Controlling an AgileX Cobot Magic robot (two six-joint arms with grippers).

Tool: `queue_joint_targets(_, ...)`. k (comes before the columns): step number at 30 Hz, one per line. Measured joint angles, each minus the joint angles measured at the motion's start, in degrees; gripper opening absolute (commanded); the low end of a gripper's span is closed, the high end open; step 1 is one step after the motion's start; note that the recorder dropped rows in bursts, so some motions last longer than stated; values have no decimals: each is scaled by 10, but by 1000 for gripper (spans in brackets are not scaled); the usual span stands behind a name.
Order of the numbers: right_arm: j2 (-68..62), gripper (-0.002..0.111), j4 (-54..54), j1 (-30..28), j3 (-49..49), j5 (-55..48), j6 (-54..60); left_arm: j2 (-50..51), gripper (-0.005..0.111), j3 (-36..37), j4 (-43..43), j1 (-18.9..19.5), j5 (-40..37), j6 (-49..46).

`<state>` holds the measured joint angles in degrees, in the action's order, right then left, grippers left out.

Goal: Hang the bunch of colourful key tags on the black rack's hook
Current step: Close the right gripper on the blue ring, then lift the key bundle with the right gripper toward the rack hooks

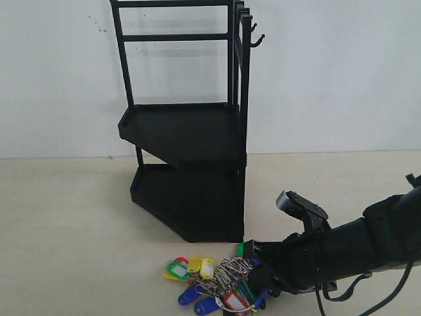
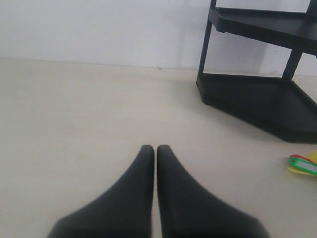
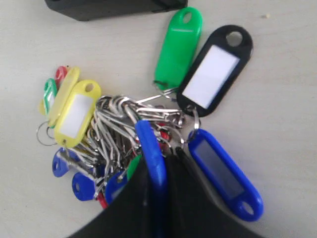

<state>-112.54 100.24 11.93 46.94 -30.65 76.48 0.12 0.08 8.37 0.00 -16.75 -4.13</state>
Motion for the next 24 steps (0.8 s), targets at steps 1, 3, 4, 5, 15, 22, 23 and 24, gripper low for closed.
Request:
queue_joint_targets(1,0,0,0,0,0,0,0,0,4,0,0,0,0,0)
queue_joint_targets(3,0,0,0,0,0,0,0,0,4,0,0,0,0,0)
queue_joint_targets(4,0,0,0,0,0,0,0,0,4,0,0,0,0,0)
queue_joint_targets(5,1,0,0,0,0,0,0,0,4,0,0,0,0,0)
queue_joint_targets(15,102,0,-5,0,-14,14,-13,0,4,0,0,0,0,0)
queue_joint_targets(22,188,0,-109,0,-48,88,-93,0,4,0,0,0,0,0)
queue_joint_targets(23,198,0,-120,0,-53,93,-100,0,4,0,0,0,0,0)
queue_joint_targets(24,210,0,-134,0,-58,96,-108,0,4,0,0,0,0,0)
